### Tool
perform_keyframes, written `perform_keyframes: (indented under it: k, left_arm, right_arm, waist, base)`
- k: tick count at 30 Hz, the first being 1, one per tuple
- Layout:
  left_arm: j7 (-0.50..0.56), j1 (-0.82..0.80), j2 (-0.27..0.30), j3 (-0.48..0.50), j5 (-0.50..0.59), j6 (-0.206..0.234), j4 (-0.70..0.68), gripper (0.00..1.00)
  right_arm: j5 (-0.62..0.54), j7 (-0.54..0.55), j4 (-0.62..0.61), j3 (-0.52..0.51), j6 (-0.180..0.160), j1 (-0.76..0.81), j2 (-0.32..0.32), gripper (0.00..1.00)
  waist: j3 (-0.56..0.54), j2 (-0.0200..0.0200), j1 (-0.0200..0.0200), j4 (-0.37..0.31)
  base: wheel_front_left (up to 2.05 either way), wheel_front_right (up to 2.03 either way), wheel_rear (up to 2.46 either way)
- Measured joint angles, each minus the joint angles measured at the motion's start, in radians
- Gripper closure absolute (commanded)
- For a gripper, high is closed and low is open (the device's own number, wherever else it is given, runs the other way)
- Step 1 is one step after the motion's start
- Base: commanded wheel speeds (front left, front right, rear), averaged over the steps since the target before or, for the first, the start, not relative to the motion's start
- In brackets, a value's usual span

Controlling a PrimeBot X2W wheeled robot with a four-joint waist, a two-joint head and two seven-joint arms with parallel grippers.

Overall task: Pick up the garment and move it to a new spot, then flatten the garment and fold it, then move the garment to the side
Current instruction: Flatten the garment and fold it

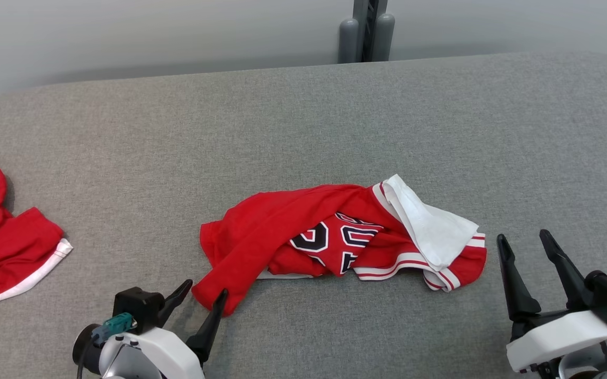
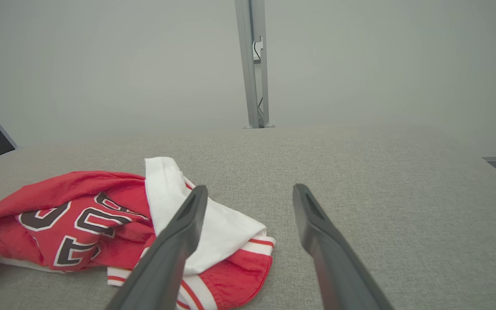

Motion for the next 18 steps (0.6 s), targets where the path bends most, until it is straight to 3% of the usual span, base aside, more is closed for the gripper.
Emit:
perform_keyframes:
  k: [2, 3, 5, 18]
  left_arm:
    - [0.013, -0.008, 0.002, -0.008, -0.002, -0.014, 0.015, 0.0]
    - [0.016, -0.011, 0.002, -0.009, -0.002, -0.014, 0.018, 0.27]
    - [0.01, -0.018, -0.001, -0.004, -0.01, -0.014, 0.019, 1.0]
    - [0.003, -0.041, 0.001, 0.001, -0.017, -0.01, 0.013, 1.0]
  right_arm:
    - [-0.001, 0.002, 0.008, 0.006, 0.0, -0.004, 0.0, 0.0]
    - [-0.003, 0.008, 0.012, 0.011, 0.0, -0.005, 0.0, 0.0]
    - [-0.012, 0.018, 0.02, 0.019, 0.0, -0.005, 0.0, 0.0]
    - [-0.044, 0.043, 0.145, 0.206, 0.0, -0.039, -0.031, 0.0]
  waist:
    - [0.003, 0.0, 0.0, -0.003]
    - [0.005, 0.0, 0.0, -0.004]
    - [0.007, 0.0, 0.0, -0.006]
    - [0.035, 0.0, 0.0, 0.01]
  base:
    - [0.0, 0.0, 0.0]
    - [0.0, 0.0, 0.0]
    - [0.0, 0.0, 0.0]
    - [0.0, 0.0, 0.0]
